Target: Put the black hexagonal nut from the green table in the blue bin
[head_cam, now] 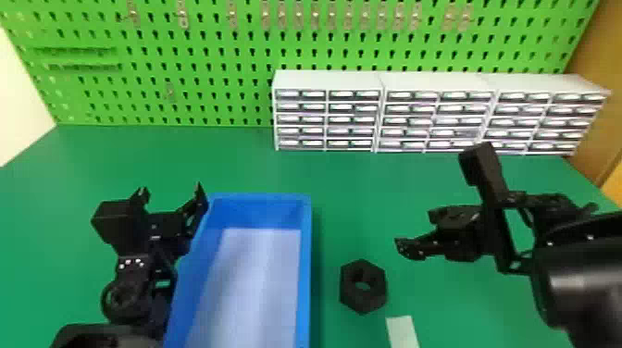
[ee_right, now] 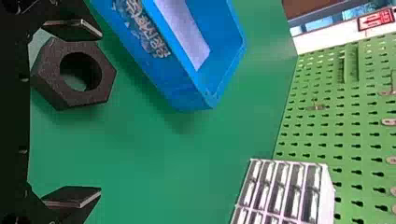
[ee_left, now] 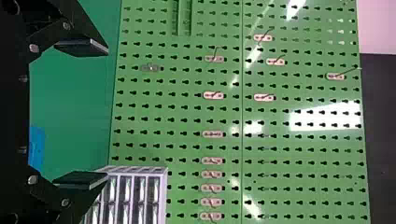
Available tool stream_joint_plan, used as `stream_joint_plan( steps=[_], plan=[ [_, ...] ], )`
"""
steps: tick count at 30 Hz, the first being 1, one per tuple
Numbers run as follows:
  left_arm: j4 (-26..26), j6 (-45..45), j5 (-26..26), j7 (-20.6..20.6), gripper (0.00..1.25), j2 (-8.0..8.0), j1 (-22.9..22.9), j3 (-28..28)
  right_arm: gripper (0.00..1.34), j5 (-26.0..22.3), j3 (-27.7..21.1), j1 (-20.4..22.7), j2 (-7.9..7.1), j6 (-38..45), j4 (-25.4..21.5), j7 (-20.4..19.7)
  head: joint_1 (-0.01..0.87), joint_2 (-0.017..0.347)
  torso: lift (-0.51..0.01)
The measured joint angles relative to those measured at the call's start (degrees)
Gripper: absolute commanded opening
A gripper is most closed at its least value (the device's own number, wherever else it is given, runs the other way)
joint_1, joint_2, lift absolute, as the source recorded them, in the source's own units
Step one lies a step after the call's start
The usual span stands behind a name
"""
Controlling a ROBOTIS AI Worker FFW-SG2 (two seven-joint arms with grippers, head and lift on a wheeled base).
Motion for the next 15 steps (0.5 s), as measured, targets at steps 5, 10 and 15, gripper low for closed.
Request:
stream_joint_plan(
  steps=[5, 10, 15],
  plan=[
    [0.14, 0.01, -0.02, 0.01, 0.93, 0.0, -0.08, 0.06, 1.21, 0.18, 1.21, -0.15, -0.07, 0.63, 0.18, 0.77, 0.657, 0.057, -0.095],
    [0.18, 0.0, -0.01, 0.01, 0.93, 0.0, -0.17, 0.09, 1.21, 0.89, 1.74, -0.35, -0.16, 1.13, 0.33, 1.83, 0.657, 0.057, -0.095],
    [0.19, 0.0, 0.06, 0.01, 0.93, 0.0, -0.21, 0.09, 1.21, 1.63, 1.91, -0.39, -0.14, 1.46, 0.36, 2.47, 0.657, 0.057, -0.095]
  ],
)
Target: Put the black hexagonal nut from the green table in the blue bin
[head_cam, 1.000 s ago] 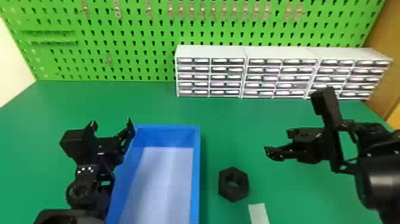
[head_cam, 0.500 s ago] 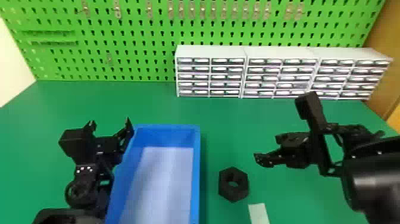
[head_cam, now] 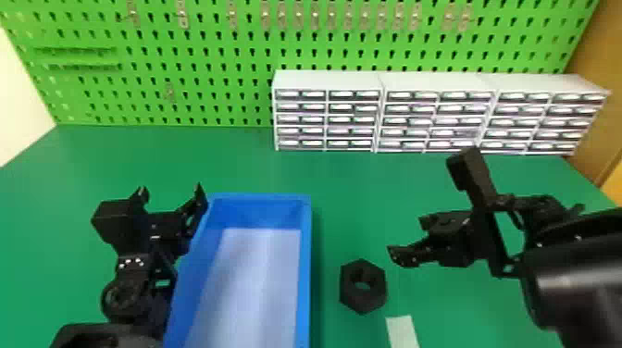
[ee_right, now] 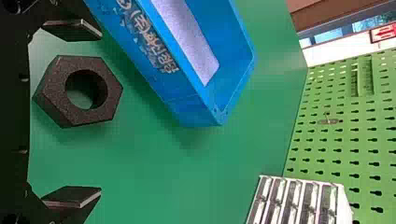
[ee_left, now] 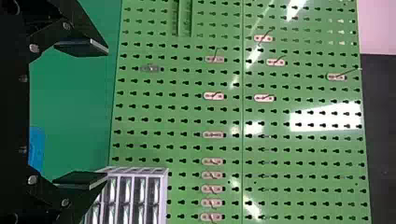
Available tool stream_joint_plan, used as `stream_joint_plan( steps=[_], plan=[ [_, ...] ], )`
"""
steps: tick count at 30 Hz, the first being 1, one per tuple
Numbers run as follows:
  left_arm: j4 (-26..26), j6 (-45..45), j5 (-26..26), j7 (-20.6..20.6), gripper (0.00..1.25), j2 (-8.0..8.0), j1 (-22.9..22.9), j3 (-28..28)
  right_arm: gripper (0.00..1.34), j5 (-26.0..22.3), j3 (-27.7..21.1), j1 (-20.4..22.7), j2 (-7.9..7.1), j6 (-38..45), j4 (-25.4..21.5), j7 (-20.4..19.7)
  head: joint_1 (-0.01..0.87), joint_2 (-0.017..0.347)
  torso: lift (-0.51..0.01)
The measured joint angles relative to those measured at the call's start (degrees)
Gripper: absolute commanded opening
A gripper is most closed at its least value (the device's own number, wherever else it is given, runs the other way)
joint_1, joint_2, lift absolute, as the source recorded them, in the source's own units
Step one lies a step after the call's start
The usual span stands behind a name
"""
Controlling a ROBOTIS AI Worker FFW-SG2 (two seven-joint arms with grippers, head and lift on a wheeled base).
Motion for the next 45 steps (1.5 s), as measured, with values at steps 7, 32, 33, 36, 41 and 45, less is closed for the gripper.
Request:
stream_joint_plan(
  steps=[7, 32, 33, 36, 41, 45],
  plan=[
    [0.02, 0.0, 0.02, 0.0, 0.93, 0.0, -0.06, 0.06, 1.21, 1.31, 0.15, -0.18, 0.16, 0.69, 0.39, 1.49, 0.657, 0.057, -0.095],
    [0.19, 0.0, 0.02, 0.09, 0.93, 0.0, -0.31, -0.06, 1.21, 7.25, 0.82, -0.98, 1.0, 1.42, 3.23, 5.76, 0.657, 0.057, -0.095],
    [0.22, 0.0, 0.02, 0.09, 0.93, 0.0, -0.31, -0.08, 1.21, 7.47, 0.86, -1.04, 1.05, 1.41, 3.44, 5.76, 0.657, 0.057, -0.095],
    [0.33, 0.0, -0.02, 0.15, 0.93, 0.0, -0.31, -0.1, 1.21, 8.09, 0.86, -1.27, 1.35, 1.12, 4.18, 5.73, 0.657, 0.057, -0.095],
    [0.56, 0.0, -0.07, 0.18, 0.93, 0.0, -0.37, -0.27, 1.21, 8.71, 0.48, -1.78, 2.23, -0.59, 6.29, 5.68, 0.657, 0.057, -0.095],
    [0.7, 0.0, -0.07, 0.22, 0.93, 0.0, -0.44, -0.46, 1.2, 8.9, 0.69, -2.33, 2.67, -1.57, 7.8, 5.65, 0.657, 0.057, -0.095]
  ],
)
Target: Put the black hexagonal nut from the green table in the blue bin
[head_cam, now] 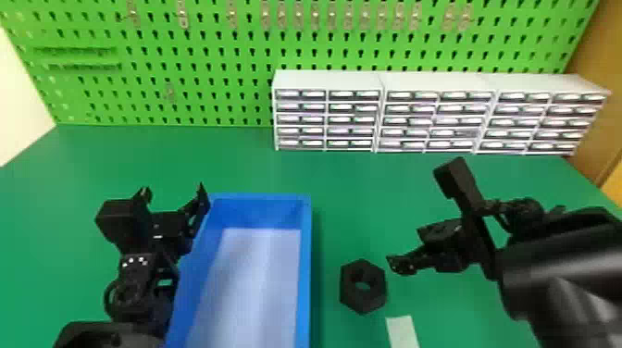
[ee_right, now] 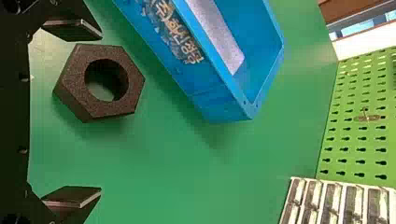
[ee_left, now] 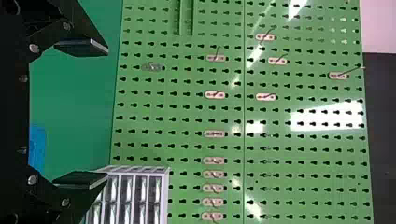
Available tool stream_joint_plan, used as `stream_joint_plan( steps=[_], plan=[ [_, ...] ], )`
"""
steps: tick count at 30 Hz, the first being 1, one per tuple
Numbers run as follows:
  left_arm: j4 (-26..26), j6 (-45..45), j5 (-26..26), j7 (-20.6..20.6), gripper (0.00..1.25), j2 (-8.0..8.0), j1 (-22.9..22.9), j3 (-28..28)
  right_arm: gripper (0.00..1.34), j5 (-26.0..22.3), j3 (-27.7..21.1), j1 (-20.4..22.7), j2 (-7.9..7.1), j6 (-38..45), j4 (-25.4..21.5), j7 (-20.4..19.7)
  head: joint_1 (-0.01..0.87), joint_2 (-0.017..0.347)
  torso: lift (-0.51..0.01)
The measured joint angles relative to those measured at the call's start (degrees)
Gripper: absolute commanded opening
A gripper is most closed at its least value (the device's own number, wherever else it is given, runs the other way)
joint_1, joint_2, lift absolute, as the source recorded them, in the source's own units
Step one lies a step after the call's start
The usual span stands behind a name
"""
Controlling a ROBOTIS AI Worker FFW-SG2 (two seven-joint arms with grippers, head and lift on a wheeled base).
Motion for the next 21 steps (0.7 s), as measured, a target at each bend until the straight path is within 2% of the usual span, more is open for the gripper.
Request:
stream_joint_plan(
  steps=[21],
  plan=[
    [0.21, 0.0, -0.09, 0.09, 0.93, 0.0, -0.22, -0.32, 1.21, 0.31, 2.18, -2.77, 1.32, -2.44, 7.01, -0.47, 0.657, 0.057, -0.095]
  ],
)
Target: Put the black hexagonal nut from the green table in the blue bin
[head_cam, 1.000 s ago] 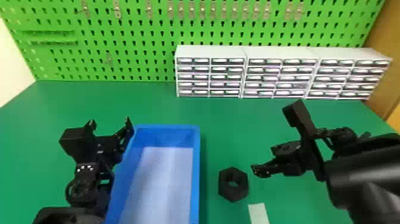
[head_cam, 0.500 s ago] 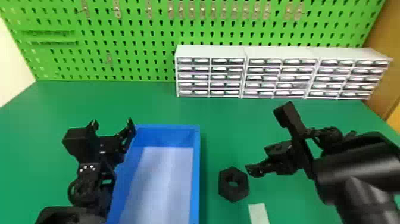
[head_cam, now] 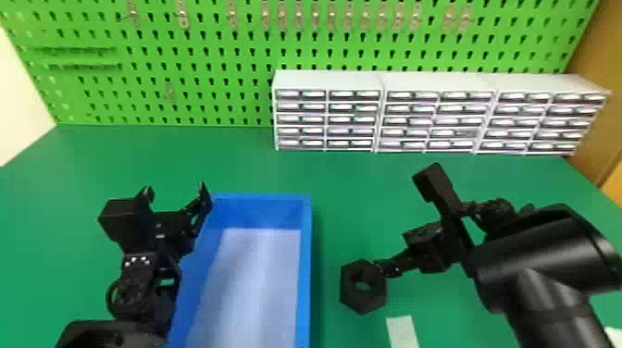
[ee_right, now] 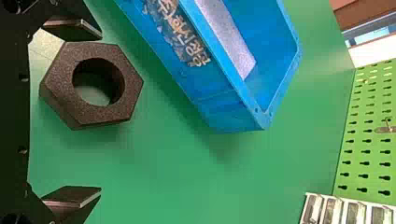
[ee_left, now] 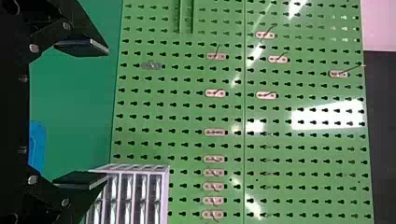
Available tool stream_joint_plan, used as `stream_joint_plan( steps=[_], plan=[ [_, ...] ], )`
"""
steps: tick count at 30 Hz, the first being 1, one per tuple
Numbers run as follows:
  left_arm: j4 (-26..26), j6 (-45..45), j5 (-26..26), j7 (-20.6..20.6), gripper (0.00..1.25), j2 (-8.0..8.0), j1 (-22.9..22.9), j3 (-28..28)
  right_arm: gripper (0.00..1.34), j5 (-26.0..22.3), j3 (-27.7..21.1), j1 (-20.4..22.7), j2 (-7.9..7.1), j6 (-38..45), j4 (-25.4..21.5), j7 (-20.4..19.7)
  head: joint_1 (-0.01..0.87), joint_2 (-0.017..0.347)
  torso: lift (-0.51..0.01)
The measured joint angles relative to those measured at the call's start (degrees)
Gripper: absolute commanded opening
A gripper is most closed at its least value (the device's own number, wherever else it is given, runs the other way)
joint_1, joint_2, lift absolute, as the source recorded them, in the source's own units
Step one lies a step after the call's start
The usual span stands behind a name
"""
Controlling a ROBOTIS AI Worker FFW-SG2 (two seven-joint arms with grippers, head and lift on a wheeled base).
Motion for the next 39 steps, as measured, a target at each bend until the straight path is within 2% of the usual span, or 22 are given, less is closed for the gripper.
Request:
stream_joint_plan(
  steps=[7, 16, 29, 39],
  plan=[
    [0.05, 0.0, -0.01, 0.04, 0.93, 0.0, -0.06, -0.15, 1.21, -0.22, 0.37, -1.13, 0.57, -0.95, 2.85, -1.4, 0.657, 0.057, -0.095],
    [0.1, -0.09, -0.08, 0.04, 0.93, 0.0, -0.18, -0.27, 1.21, -3.31, 0.41, -2.17, 1.09, -2.95, 7.79, -4.91, 0.657, 0.057, -0.095],
    [0.25, -0.09, -0.17, 0.04, 0.93, 0.0, -0.33, -0.44, 1.21, -3.98, 1.65, -3.63, 1.2, -3.46, 11.35, -8.06, 0.657, 0.057, -0.095],
    [0.33, -0.23, -0.18, 0.04, 0.93, 0.0, -0.5, -0.48, 1.21, -4.07, 4.18, -5.46, 0.89, -3.33, 14.41, -8.96, 0.657, 0.057, -0.095]
  ],
)
